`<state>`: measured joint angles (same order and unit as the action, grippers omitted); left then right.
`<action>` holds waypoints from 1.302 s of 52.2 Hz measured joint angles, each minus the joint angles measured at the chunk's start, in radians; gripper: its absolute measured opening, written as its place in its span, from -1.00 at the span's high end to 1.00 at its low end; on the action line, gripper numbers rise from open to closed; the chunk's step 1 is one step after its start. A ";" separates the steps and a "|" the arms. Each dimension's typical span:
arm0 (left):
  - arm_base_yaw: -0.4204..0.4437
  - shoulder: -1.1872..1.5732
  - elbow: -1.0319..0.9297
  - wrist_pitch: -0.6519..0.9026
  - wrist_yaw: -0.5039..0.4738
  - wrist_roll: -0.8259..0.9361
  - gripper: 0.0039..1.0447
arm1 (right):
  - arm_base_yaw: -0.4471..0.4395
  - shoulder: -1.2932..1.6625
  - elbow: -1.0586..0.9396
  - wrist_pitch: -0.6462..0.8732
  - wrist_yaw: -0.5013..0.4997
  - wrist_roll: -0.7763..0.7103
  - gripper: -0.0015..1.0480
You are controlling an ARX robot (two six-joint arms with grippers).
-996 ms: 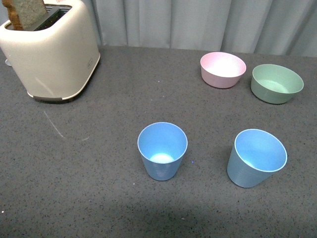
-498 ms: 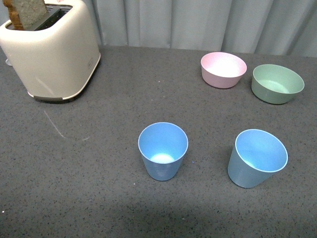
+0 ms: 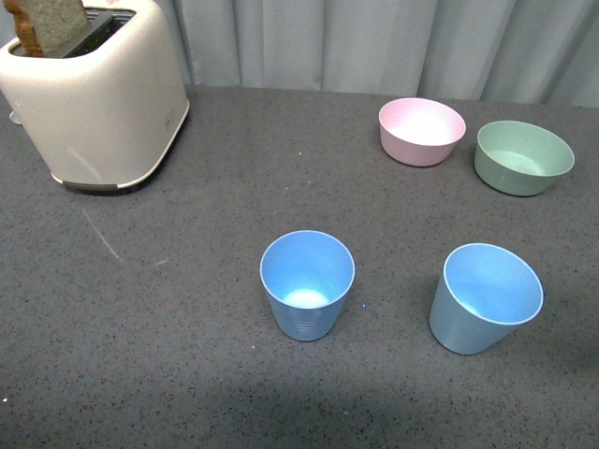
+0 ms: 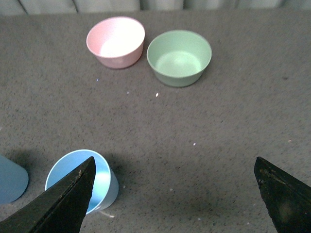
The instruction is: Stack blue cups with both arms
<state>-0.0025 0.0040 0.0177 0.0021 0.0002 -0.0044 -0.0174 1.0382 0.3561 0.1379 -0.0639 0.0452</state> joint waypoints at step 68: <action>0.000 0.000 0.000 0.000 0.000 0.000 -0.88 | 0.157 0.721 0.347 -0.166 -0.023 0.133 -0.48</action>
<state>-0.0025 0.0040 0.0177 0.0021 -0.0002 -0.0044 0.1398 1.7588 0.7032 -0.0277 -0.0864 0.1780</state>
